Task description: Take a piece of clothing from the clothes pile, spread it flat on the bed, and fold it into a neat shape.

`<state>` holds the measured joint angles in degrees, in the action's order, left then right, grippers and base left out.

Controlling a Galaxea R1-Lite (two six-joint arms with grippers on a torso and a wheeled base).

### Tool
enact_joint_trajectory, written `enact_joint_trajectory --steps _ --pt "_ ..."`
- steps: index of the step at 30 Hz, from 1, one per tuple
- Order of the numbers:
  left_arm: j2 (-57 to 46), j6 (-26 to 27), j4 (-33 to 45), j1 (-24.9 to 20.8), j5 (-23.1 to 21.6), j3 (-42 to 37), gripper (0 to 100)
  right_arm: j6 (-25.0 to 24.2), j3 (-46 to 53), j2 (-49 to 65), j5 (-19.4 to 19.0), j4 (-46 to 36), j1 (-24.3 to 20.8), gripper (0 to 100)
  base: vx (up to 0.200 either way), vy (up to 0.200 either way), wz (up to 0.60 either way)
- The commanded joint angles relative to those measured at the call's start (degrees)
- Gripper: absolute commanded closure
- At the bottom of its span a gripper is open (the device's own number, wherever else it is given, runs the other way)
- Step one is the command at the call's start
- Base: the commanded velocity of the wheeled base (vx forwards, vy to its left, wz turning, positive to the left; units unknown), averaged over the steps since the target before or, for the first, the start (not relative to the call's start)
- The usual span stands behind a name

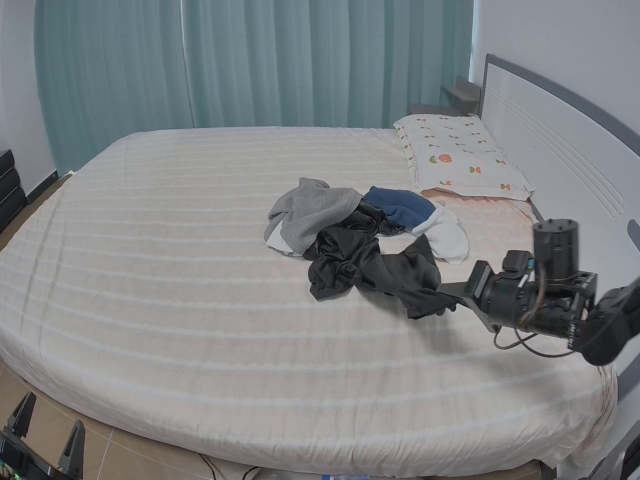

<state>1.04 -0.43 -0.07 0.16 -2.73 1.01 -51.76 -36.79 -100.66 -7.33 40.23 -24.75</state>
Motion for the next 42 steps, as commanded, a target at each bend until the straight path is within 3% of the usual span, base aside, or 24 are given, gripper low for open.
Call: enact_joint_trajectory --steps 1,16,20,21,23,24,29,35,41,42 --pt "-1.04 -0.01 -0.01 0.02 0.01 -1.01 0 -1.41 11.65 21.03 -4.71 5.74 -4.34 100 0.0 0.0 0.0" --pt "-1.04 5.52 -0.72 0.02 -0.78 -1.01 0 1.84 11.48 25.51 -3.13 5.74 -5.58 100 0.0 0.0 0.0" --pt "-0.77 3.24 -2.21 0.02 -0.43 0.75 0 1.84 11.65 25.77 -3.22 5.65 -5.93 100 0.0 0.0 0.0" --pt "0.81 1.04 -4.15 -0.16 -0.43 5.14 0 1.84 11.65 25.6 -3.22 5.65 -5.93 100 0.0 0.0 0.0" --pt "12.59 -9.24 -8.54 -0.16 -0.87 21.05 0 1.93 11.65 25.51 -3.4 5.65 -6.01 100 0.0 0.0 0.0" --pt "16.37 -10.56 -8.72 0.63 -1.66 23.6 0 1.93 11.65 25.51 -3.57 5.65 -6.1 100 0.0 0.0 0.0" --pt "28.93 1.04 -6.78 0.46 -6.67 17.53 0 1.84 12.18 25.51 -3.31 5.74 -6.72 100 0.0 0.0 0.0" --pt "45.28 3.68 -7.75 -0.25 -6.67 18.24 0 1.84 12.18 24.98 -3.31 5.83 -6.28 100 0.0 0.0 0.0" --pt "58.2 5.7 -13.55 -5.43 -6.5 18.32 0 1.93 11.83 24.9 -3.31 5.83 -5.84 100 0.0 0.0 0.0" --pt "62.42 5.7 -15.66 -8.16 -5.88 18.85 0 1.93 11.83 24.98 -3.22 5.83 -5.75 100 0.0 0.0 0.0"
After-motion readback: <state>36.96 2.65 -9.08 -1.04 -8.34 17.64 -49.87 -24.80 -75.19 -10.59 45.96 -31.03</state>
